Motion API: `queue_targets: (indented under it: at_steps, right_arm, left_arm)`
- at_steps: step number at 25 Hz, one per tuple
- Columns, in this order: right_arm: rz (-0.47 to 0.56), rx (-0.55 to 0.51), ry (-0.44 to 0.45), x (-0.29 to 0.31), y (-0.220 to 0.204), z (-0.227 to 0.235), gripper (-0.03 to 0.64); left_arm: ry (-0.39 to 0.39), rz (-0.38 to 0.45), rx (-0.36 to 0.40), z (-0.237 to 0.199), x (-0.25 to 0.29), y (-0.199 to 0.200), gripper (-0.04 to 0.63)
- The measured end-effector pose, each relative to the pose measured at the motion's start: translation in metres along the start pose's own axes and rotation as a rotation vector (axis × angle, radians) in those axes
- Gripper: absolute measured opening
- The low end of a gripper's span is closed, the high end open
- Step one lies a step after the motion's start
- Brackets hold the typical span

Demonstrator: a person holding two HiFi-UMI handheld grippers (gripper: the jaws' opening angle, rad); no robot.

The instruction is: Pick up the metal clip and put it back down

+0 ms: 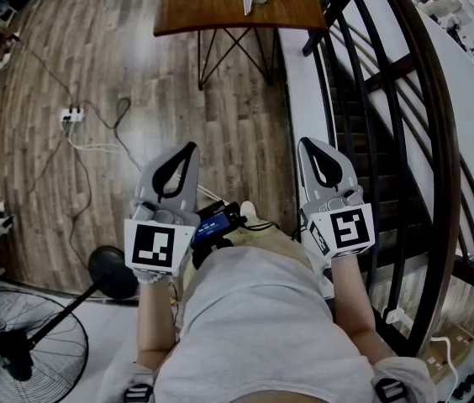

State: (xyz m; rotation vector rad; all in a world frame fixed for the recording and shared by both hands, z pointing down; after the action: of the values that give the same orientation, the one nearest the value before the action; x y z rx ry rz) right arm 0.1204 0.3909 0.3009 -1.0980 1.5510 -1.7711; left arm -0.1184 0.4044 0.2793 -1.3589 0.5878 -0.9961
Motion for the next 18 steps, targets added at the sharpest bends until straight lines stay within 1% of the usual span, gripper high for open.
queue_targets:
  at_steps: [13,18]
  right_arm:
    - [0.0,0.012,-0.004,0.0005,-0.0005,0.0009,0.0]
    - [0.018,0.056,-0.009,0.001,0.0,-0.0004,0.001]
  left_arm:
    - [-0.01,0.008,0.0,0.0002,0.0036,0.0025,0.012]
    - [-0.01,0.006,-0.007,-0.0008,0.0023,0.0004,0.012]
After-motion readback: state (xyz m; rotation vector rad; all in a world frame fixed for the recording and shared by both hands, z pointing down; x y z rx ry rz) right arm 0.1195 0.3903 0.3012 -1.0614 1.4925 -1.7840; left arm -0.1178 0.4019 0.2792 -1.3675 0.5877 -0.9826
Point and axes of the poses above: the fingertips, and each gripper's own axes: x forward along the fingers, z to its right, y out of its top, the point moved 7 cm from there along -x, backward along the fingers, and after that the axes turned 5 degrees about x, right-handed, at the moved point
